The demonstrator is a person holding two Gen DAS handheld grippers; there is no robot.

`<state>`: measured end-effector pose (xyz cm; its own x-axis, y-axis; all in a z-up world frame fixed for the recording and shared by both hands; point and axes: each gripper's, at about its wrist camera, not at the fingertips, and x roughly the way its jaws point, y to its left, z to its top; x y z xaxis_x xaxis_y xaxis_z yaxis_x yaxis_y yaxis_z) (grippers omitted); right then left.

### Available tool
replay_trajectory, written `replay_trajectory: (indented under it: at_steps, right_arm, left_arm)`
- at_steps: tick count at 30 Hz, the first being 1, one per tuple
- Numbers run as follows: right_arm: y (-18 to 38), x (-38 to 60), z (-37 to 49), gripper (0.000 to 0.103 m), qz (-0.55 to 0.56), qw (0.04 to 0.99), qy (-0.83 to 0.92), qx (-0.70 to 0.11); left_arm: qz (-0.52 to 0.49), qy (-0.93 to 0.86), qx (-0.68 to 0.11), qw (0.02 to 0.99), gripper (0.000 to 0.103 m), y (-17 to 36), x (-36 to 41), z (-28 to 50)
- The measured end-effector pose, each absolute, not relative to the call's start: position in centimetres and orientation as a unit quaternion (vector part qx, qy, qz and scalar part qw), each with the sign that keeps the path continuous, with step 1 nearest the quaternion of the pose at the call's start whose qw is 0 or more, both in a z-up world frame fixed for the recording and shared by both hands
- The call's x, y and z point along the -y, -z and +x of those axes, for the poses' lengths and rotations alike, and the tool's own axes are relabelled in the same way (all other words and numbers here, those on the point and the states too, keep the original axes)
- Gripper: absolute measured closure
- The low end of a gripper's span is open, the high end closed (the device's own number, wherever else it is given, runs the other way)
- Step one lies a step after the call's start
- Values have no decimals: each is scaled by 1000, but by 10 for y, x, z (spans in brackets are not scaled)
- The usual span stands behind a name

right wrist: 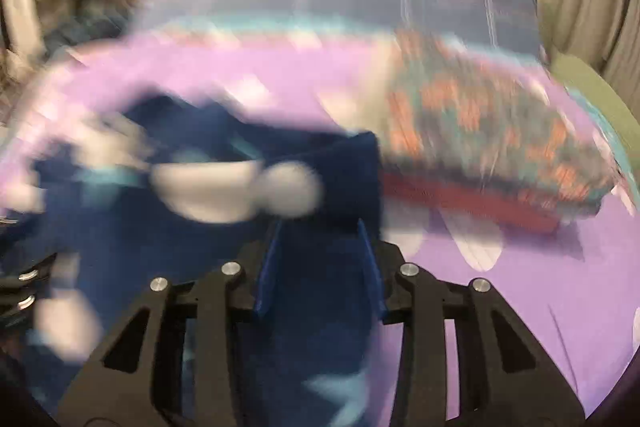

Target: Fold small clothes

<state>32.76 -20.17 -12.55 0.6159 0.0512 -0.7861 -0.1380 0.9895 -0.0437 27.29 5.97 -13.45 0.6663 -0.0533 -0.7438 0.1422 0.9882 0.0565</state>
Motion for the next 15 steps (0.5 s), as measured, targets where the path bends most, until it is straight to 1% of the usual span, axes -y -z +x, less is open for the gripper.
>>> replay_trajectory:
  at_steps: [1,2,6,8,9,11,12,14,15]
  right_arm:
    - [134,207,331,55,-24,897,-57,-438]
    - [134,216,330,55,7,898,-62,-436]
    - [129,210,317,53,-15,904,-48,-425]
    - [117,215,303,53,-4,906,-45,-421]
    - [110,219,293,53,6,906,-46,-421]
    - [93,232,262,53,22,903,-69,-424]
    - [87,234,249,53,20,902,-84,-422]
    - [80,244,209,53,7,903,-108,-415]
    - [80,246,189,53,0,902,-119,-416]
  left_arm:
    - [59,51,-401,913,27,130,-58,271]
    - [63,48,-400,913,26,130,-56,271]
    - [53,53,-398,914,27,127,-60,269]
    - [56,54,-395,915,26,121,-62,264]
    - [60,54,-396,915,24,117,-65,256]
    - [78,61,-388,916,18,103,-68,233]
    - [96,66,-373,920,17,94,-72,215]
    - [112,65,-354,926,11,83,-81,186]
    - [113,61,-345,930,10,77,-90,164]
